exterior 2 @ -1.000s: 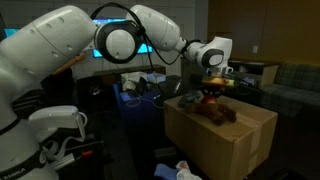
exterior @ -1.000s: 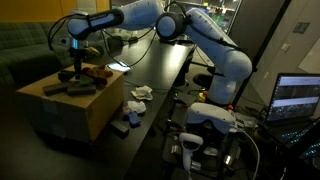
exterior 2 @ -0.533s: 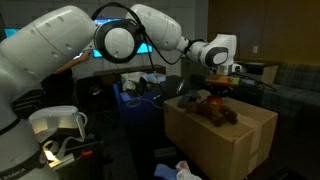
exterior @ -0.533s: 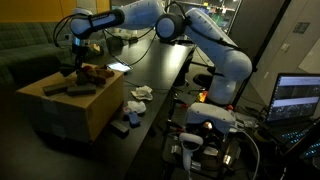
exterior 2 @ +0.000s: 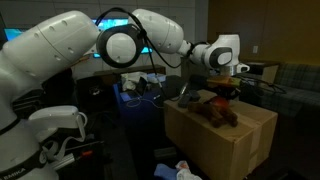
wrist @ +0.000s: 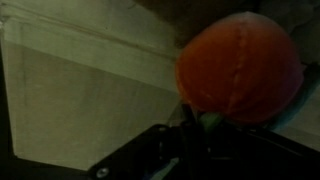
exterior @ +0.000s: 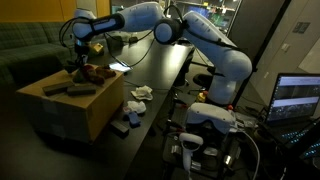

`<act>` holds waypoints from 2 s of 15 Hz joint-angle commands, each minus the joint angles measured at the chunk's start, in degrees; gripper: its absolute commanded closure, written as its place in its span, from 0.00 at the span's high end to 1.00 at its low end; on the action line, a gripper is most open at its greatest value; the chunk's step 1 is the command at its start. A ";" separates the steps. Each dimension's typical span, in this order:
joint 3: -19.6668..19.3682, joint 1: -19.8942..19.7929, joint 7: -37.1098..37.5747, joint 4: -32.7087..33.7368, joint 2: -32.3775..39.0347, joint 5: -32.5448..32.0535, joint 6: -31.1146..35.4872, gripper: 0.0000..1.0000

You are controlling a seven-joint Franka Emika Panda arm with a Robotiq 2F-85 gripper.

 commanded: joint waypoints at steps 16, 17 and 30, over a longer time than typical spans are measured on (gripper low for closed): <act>9.17 2.29 -5.69 2.59 -2.60 0.89 2.11 1.00; 10.35 2.44 -7.27 2.61 -2.08 1.09 2.18 1.00; 16.90 1.80 -21.12 -5.17 -1.69 0.84 1.46 1.00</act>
